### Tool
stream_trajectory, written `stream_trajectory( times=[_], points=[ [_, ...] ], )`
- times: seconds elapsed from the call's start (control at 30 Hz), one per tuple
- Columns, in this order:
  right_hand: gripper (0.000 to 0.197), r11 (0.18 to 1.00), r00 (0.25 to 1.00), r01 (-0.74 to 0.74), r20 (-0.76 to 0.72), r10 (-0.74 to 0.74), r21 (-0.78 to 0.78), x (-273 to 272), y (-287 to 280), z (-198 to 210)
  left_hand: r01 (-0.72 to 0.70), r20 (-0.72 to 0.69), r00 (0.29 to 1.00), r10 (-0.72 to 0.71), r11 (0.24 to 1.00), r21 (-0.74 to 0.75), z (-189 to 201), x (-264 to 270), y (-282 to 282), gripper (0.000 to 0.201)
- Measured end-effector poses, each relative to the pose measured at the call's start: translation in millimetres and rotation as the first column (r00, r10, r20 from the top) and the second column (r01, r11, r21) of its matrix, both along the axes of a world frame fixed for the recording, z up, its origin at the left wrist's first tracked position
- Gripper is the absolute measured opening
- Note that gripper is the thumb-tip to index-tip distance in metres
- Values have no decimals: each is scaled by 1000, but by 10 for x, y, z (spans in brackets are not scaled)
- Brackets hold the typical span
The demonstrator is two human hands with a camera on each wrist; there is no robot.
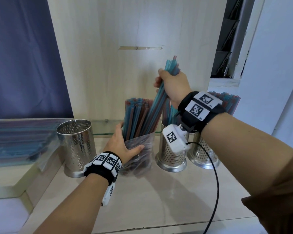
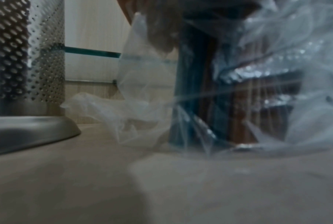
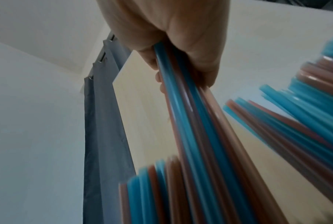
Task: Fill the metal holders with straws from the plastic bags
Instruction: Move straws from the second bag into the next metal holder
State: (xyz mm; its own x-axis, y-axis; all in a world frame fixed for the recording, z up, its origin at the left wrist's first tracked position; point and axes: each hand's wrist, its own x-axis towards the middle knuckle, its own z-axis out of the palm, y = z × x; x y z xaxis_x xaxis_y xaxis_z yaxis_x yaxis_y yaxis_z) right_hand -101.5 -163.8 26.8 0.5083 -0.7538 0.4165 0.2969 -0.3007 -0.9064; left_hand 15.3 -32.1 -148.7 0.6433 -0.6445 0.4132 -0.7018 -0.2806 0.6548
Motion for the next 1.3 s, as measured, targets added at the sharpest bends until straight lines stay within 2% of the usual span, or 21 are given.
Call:
stream_trajectory(
  times=[0.27,0.33,0.4,0.53,0.67,0.77,0.93,1.1,1.3],
  points=[
    [11,999,971,24,236,-34,42,-348,-53,457,-13,-22,1000,12,998,-57,3,-1,-13,98],
    [12,999,966,10,258,-18,33,-497,-32,519,-16,-24,1000,15,997,-76,5,-5,-11,98],
    [14,1000,976,-29,214,31,-11,-636,8,494,-33,-24,999,31,996,-85,7,-9,-9,100],
    [18,973,988,-155,-26,152,-170,-764,69,177,-51,-35,998,48,995,-80,8,-6,-13,101],
    [18,935,965,-211,-215,152,-286,-826,92,-242,-52,-38,998,49,995,-86,6,-1,-23,98],
    [16,948,964,-198,-226,141,-251,-822,87,-531,-53,-30,998,50,995,-82,0,5,-27,95],
    [9,949,925,-244,-343,165,-201,-737,98,-1017,-67,-24,998,66,996,-64,18,-7,-24,92],
    [5,964,960,-213,-220,175,-160,-731,89,-1049,-67,-22,998,66,996,-63,12,-1,-28,92],
    [10,953,941,-231,-293,168,-194,-690,92,-1208,-63,-24,998,61,996,-69,11,-3,-27,96]
  ],
)
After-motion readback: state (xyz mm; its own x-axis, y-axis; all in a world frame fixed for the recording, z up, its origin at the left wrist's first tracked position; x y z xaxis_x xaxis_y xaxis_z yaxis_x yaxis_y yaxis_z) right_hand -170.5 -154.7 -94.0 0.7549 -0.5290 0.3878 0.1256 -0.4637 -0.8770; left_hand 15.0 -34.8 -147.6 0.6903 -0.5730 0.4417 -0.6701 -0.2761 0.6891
